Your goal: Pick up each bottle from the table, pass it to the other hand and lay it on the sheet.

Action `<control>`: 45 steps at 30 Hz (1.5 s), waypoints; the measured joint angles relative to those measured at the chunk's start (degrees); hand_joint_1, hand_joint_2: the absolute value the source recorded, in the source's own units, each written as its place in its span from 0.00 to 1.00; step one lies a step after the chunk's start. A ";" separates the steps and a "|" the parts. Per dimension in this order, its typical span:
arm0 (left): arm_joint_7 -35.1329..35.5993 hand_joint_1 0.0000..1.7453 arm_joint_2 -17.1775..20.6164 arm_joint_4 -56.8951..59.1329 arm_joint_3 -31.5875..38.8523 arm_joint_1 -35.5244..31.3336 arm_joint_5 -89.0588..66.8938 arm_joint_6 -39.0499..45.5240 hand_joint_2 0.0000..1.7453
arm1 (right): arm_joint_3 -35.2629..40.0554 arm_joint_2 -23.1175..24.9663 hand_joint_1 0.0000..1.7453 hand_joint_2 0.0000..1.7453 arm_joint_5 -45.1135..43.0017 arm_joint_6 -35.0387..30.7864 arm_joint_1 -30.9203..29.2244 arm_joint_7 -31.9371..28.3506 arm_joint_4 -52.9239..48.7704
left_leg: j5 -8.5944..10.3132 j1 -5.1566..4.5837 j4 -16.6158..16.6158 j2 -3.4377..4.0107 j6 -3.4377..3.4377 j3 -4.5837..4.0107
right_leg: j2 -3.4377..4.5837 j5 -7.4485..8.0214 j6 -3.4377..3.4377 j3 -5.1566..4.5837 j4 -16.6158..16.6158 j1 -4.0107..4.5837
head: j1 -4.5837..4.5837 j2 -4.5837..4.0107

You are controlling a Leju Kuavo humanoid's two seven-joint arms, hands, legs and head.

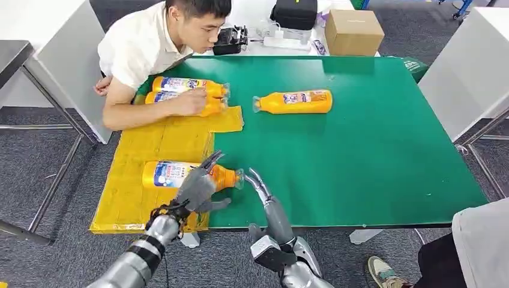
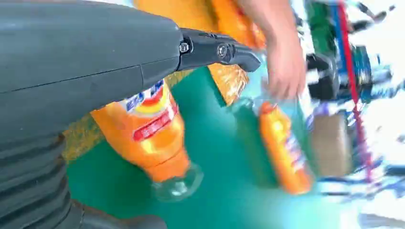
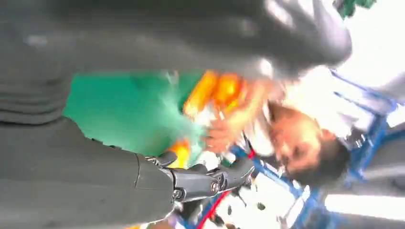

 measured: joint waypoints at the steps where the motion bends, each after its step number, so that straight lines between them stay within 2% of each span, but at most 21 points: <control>1: 0.53 0.00 0.02 -1.33 0.82 0.83 3.49 -0.69 1.00 | -0.66 -0.24 0.00 1.00 0.24 0.00 0.51 0.00 -1.70 | 0.00 0.00 0.00 0.00 0.00 0.00 | 0.00 0.00 0.00 -0.01 0.00 0.00 | -0.02 0.00; 6: 0.59 0.00 0.48 -5.34 2.96 3.57 7.35 -1.49 1.00 | -3.79 -0.79 0.00 1.00 2.24 0.04 2.15 -0.02 -7.10 | 0.00 0.01 0.00 -0.04 0.00 -0.01 | -0.01 -0.01 0.00 -0.04 -0.01 0.01 | 0.00 0.00; 12: -1.05 0.00 0.90 -9.32 1.84 6.90 1.16 -0.27 1.00 | -13.39 -3.00 0.00 1.00 14.41 0.00 2.85 0.00 -7.48 | 0.01 -0.02 0.01 -0.08 0.01 -0.05 | -0.03 0.00 0.00 -0.02 -0.02 -0.03 | -0.02 0.00; 18: -1.72 0.00 1.03 -12.81 -1.18 8.98 0.90 -1.97 1.00 | -23.75 -7.43 0.00 1.00 22.61 -0.33 -2.13 0.15 2.07 | 0.04 -0.19 0.02 -0.06 0.10 -0.06 | -0.02 0.10 0.15 -0.03 -0.02 -0.18 | 0.00 0.00; 23: -1.81 0.00 1.07 -13.19 -1.48 9.21 1.18 -2.17 1.00 | -24.72 -7.89 0.00 1.00 23.77 -0.33 -3.19 0.24 3.73 | 0.05 -0.19 0.03 -0.05 0.10 -0.06 | -0.02 0.11 0.16 -0.03 -0.02 -0.18 | -0.02 0.00; 25: -1.88 0.00 1.20 -15.63 -3.10 10.85 1.69 -2.61 1.00 | -29.14 -10.71 0.00 1.00 32.46 -0.31 -10.06 1.86 16.00 | 0.08 -0.18 0.03 -0.03 0.13 -0.06 | -0.01 0.13 0.19 -0.04 -0.02 -0.16 | -0.04 0.00; 33: -1.53 0.00 1.25 -16.38 -3.93 11.82 2.01 -2.52 1.00 | -29.49 -11.56 0.00 1.00 37.05 0.79 -13.21 4.04 23.69 | 0.06 -0.16 0.02 -0.06 0.12 -0.15 | -0.01 0.11 0.18 -0.08 -0.02 -0.16 | -0.02 0.00; 45: -1.40 0.00 1.18 -15.83 -5.48 10.50 3.13 -2.98 1.00 | -26.58 -10.08 0.00 1.00 41.66 9.51 -21.92 6.34 37.87 | 0.14 -0.17 0.03 -0.06 0.20 -0.15 | -0.02 0.15 0.21 -0.09 -0.01 -0.16 | -0.04 0.00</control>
